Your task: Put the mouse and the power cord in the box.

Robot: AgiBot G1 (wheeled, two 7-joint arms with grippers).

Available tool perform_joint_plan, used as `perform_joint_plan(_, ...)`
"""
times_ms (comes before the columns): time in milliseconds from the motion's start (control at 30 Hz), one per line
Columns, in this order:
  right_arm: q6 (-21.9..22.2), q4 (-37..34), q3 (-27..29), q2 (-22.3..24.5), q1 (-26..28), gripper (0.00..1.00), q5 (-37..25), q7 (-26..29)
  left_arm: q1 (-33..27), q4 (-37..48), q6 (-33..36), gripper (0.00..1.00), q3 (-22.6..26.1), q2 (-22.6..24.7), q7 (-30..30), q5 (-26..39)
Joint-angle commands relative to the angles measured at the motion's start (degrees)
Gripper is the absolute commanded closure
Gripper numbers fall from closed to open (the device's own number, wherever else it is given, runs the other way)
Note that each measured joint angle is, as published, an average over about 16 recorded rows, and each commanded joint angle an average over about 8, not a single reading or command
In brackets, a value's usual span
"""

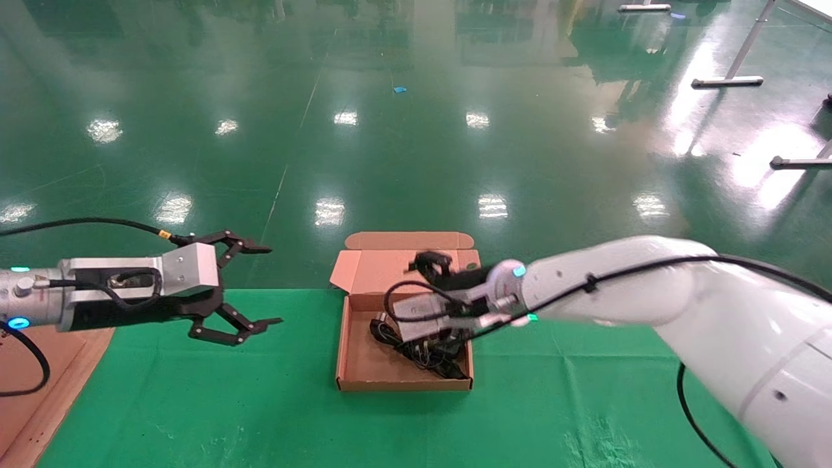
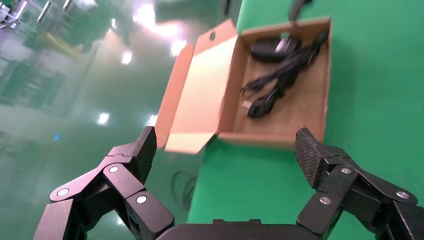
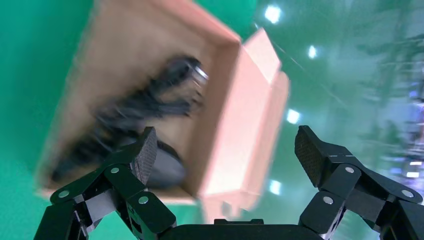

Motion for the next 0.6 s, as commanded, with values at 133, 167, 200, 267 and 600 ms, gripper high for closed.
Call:
perform_joint_plan(133, -3.61, 2.8, 4.43, 3.22, -2.7, 0.0, 3.66, 2.41, 3.14, -5.58, 0.63, 0.0, -2.82, -1.61, -4.64, -1.54)
perform_joint_plan(167, -4.38, 3.42, 5.37, 3.93, -3.27, 0.0, 4.45, 2.93, 3.8, -6.75, 0.77, 0.0, -3.41, -1.94, -5.61, -1.87)
perform_joint_plan(200, -5.18, 4.06, 6.35, 4.66, -3.87, 0.0, 5.27, 3.46, 4.48, -7.97, 0.91, 0.0, -4.03, -2.29, -6.62, -2.2)
perform_joint_plan(267, -6.76, 5.32, 8.29, 6.11, -5.05, 0.0, 6.88, 4.52, 5.83, -10.36, 1.18, 0.0, -5.24, -2.98, -8.61, -2.86)
perform_joint_plan(600, -14.69, 11.65, 18.0, 13.39, -10.98, 0.0, 14.99, 9.81, 12.59, -22.4, 2.55, 0.0, -11.33, -6.45, -18.62, -6.19)
